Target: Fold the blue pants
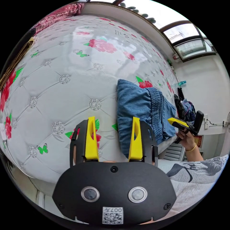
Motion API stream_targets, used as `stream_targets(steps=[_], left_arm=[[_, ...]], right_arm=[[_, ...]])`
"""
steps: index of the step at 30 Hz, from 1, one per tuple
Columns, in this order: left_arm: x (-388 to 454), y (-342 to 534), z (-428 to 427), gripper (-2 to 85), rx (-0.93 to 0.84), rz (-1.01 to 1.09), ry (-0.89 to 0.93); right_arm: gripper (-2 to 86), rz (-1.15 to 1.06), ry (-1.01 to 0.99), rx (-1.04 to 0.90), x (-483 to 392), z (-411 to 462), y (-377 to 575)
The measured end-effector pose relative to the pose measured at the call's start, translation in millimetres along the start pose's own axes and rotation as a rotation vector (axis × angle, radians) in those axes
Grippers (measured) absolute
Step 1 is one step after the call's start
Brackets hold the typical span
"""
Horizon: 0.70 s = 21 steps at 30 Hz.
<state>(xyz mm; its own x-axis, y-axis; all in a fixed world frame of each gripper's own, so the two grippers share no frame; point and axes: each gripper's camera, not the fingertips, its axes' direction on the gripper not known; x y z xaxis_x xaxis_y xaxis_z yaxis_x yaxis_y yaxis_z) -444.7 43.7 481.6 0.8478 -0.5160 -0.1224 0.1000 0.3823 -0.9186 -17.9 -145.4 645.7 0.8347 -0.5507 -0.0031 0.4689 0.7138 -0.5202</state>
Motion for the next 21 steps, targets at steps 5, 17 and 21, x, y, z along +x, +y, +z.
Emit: stream_targets(steps=[5, 17, 21], left_arm=[[-15, -19, -6, 24.2, -0.075, 0.014, 0.047], [-95, -27, 7, 11.2, -0.064, -0.040, 0.365], [-128, -21, 10, 13.4, -0.042, -0.089, 0.458]], right_arm=[[-0.3, -0.027, -0.026, 0.002, -1, -3, 12], [-0.3, -0.054, -0.048, 0.008, 6, -23, 37], [-0.3, -0.048, -0.053, 0.018, 12, -32, 46]])
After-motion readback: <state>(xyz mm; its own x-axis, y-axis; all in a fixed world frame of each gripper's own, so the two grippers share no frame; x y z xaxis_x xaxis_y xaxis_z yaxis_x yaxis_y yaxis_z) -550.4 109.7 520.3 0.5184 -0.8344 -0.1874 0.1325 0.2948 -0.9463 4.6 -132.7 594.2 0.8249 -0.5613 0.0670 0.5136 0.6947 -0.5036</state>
